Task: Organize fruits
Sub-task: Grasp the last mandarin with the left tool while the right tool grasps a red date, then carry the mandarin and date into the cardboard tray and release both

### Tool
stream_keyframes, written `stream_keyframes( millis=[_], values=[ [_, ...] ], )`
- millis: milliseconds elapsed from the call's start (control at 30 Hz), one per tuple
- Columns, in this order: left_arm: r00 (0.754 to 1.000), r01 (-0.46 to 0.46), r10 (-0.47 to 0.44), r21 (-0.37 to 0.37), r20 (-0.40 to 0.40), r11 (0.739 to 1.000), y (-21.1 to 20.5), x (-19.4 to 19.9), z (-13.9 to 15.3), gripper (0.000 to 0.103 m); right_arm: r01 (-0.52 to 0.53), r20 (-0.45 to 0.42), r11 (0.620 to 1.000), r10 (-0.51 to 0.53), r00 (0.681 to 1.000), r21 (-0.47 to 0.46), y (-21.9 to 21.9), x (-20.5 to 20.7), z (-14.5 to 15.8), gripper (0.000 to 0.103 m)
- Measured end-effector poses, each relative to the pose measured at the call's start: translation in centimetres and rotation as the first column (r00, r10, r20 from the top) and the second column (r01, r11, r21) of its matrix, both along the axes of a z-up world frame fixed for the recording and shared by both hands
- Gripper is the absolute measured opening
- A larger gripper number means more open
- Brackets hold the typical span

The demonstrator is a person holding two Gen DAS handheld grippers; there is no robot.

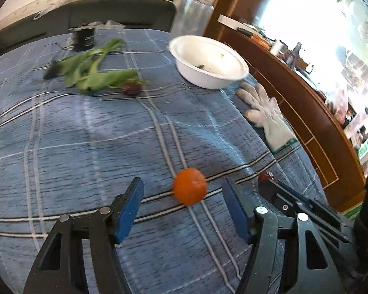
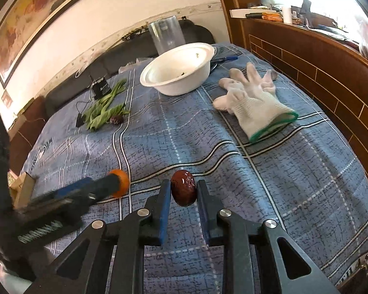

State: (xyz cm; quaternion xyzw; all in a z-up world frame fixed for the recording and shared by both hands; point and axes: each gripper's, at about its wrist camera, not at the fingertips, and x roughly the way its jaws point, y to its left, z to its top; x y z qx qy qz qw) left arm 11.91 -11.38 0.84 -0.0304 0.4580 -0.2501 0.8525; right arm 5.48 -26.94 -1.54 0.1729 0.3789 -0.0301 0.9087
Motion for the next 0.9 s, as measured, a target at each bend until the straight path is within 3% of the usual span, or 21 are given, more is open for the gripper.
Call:
stream_keyframes(
  millis=[67,133,167,533,900],
  values=[
    [0.999,0.017,-0.018,0.037,0.04,0.999,-1.0,-0.2,-0.5,0.058,0.008,0.001,1.0,-0.008,1.0,-0.002,-0.1,0.0,0.1,0.023],
    [0.996,0.035,-0.041,0.081,0.084,0.996,-1.5,-0.4,-0.7,0.045,0.013,-0.002,1.0,-0.013,1.0,-0.003,-0.1,0.1,0.0,0.023],
    [0.995,0.041,-0.048,0.085,0.088,0.996,-1.7,-0.4,-0.7,0.026,0.016,-0.004,1.0,-0.016,1.0,-0.003,-0.1,0.1,-0.1,0.023],
    [0.994,0.015,-0.016,0.011,0.111,1.0,0.3,-0.7,-0.3,0.027,0.021,0.009,1.0,-0.021,1.0,-0.002,-0.1,0.3,-0.2,0.023],
    [0.987,-0.028,0.021,0.042,0.162,0.999,1.7,-3.0,1.9,0.027,-0.014,0.047,0.999,0.017,0.999,-0.047,1.6,0.0,0.2,0.023]
  ],
)
